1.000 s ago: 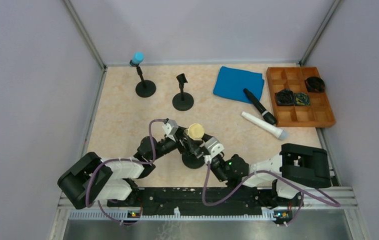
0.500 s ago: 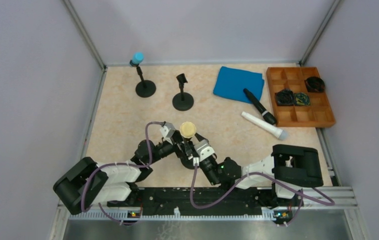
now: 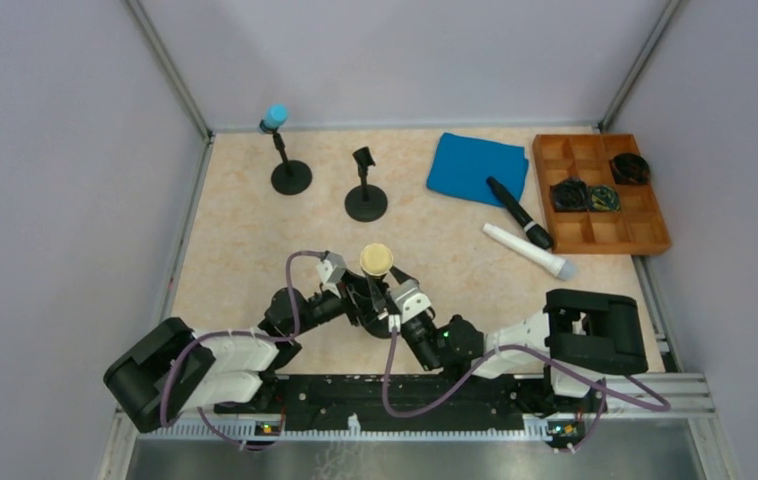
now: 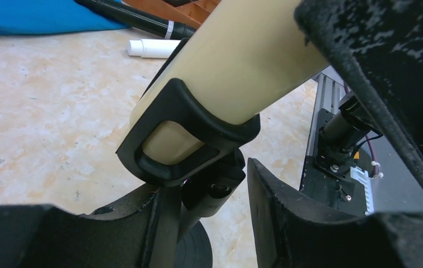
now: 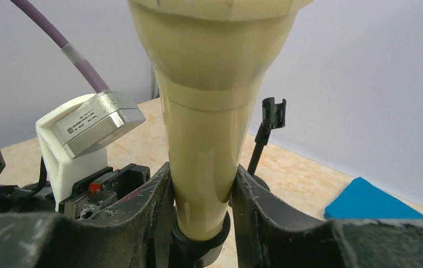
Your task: Attach the microphones to the stand
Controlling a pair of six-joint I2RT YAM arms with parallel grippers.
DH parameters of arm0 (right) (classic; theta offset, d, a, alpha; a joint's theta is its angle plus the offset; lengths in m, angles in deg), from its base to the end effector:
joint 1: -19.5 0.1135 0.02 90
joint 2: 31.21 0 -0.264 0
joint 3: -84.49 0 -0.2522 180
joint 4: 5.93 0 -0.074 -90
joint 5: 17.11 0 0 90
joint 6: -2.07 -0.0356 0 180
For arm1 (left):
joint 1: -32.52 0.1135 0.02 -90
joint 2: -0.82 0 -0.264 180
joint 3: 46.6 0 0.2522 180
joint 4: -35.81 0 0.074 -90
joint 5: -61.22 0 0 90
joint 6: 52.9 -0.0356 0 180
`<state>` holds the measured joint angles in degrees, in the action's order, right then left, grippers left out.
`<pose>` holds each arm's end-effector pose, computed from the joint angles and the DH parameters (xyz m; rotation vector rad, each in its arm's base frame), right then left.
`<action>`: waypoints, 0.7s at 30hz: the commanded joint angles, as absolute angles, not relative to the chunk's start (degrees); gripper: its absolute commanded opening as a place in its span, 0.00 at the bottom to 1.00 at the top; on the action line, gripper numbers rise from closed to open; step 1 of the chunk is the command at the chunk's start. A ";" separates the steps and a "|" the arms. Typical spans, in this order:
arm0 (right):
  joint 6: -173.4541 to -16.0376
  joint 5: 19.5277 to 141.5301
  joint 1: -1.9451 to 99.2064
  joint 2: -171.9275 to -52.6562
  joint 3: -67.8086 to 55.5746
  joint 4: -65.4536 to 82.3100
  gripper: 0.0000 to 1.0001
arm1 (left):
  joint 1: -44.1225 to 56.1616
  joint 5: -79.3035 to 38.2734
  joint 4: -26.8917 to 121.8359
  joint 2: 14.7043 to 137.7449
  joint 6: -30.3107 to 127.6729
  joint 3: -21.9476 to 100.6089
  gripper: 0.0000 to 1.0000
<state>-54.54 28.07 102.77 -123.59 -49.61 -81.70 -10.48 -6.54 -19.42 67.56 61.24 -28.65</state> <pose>0.0590 0.2862 0.2430 -0.4816 1.1248 0.3462 0.1284 -0.1382 0.1783 0.5922 1.4779 -1.2170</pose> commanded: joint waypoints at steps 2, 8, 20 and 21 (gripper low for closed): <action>-53.87 18.90 101.83 -126.23 -55.05 -90.85 0.00 | -10.90 -1.38 -28.98 70.34 62.81 -24.53 0.49; -52.91 19.84 102.22 -125.88 -54.93 -90.84 0.00 | -10.99 -0.86 -32.55 74.14 65.39 -23.32 0.28; -49.20 20.98 102.83 -119.89 -57.63 -90.79 0.58 | -10.99 -4.46 -30.68 76.12 61.67 -22.67 0.00; -48.11 21.11 102.97 -118.76 -57.93 -90.34 0.63 | -10.99 -3.61 -30.01 75.94 60.98 -22.46 0.00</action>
